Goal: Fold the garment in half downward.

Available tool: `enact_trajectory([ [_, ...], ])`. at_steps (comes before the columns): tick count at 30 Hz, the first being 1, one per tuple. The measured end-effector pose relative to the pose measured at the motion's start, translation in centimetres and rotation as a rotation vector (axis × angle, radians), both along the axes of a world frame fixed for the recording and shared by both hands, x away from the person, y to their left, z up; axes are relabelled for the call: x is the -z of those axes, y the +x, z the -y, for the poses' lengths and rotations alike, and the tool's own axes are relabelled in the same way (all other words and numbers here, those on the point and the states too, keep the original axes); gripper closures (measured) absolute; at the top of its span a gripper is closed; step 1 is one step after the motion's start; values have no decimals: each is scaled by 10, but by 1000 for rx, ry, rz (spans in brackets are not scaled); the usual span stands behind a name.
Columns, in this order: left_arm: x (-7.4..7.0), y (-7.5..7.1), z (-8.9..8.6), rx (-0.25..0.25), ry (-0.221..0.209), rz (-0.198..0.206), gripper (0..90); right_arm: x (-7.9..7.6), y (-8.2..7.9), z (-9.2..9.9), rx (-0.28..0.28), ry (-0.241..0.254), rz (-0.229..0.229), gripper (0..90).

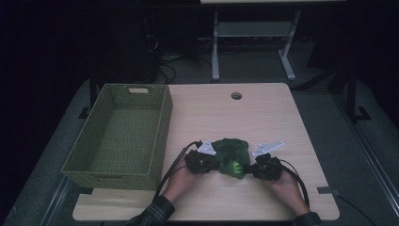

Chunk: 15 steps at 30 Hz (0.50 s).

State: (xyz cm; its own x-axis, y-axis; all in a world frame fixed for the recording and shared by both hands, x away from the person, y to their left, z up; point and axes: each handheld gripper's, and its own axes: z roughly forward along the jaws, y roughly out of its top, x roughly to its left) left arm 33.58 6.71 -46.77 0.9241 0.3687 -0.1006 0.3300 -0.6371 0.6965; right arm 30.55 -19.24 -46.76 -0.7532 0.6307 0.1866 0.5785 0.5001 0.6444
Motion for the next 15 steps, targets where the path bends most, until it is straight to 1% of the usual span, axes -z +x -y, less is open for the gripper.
enact_trajectory([
  [2, 0, 1, 0, -1, 2, 2, 900, 0, -1, 0, 3, 4, -6, 900],
  [4, 0, 2, 0, -8, 4, 4, 900, 0, -3, -3, -7, 12, -10, 900],
  [5, -1, 3, -1, -3, 18, 14, 900, 0, -4, -5, -23, 4, 1, 900],
  [6, -1, 4, -1, -9, 18, 19, 900, 0, -5, -5, -27, 5, 1, 900],
  [8, -5, 5, -4, -19, 6, 17, 899, -1, -6, -5, -24, -2, -2, 900],
  [9, -7, 5, -7, -26, -3, 19, 899, -3, -7, -3, -19, 9, 5, 900],
  [10, -13, 5, -12, -40, -28, 25, 899, -11, -9, 5, -7, 43, 39, 900],
  [11, -13, 5, -12, -40, -28, 25, 899, -11, -9, 5, -7, 43, 39, 900],
  [12, -16, 4, -15, -43, -37, 26, 899, -21, -11, 14, 13, 75, 73, 900],
  [13, -20, 2, -17, -47, -48, 25, 899, -21, -11, 14, 13, 75, 73, 900],
  [15, -27, -2, -20, -49, -58, 33, 899, -30, -10, 24, 40, 94, 99, 900],
])
